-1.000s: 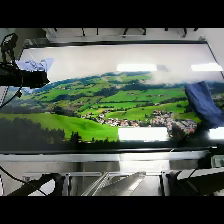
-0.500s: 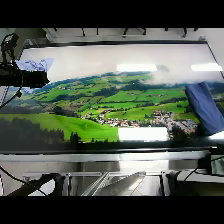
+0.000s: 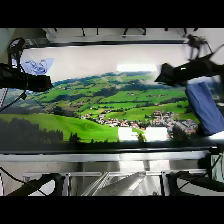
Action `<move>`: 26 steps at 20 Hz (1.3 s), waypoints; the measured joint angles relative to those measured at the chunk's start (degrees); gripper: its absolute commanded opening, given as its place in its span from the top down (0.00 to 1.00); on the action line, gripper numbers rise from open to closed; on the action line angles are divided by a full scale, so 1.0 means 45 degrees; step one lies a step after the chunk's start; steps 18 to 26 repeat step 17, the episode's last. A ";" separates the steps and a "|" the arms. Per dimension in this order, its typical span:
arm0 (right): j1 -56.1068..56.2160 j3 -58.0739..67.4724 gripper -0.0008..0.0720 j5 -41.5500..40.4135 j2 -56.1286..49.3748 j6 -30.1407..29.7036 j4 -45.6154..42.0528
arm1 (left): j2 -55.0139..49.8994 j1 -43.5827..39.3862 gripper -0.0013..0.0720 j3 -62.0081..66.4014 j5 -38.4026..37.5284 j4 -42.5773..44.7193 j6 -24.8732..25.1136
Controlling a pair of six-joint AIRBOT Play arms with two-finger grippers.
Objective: Fold the shirts.
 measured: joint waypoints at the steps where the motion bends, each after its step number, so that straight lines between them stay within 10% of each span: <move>1: 0.0729 -0.0044 0.97 -0.0330 -0.0146 -0.0024 -0.0112 | 0.0000 -0.0189 0.96 -0.0194 -0.0083 0.0000 0.0000; 26: 0.3167 -0.0175 0.97 -0.1180 -0.1287 -0.0063 -0.0262 | -0.0005 -0.1792 0.96 -0.2312 0.0194 0.0058 0.0005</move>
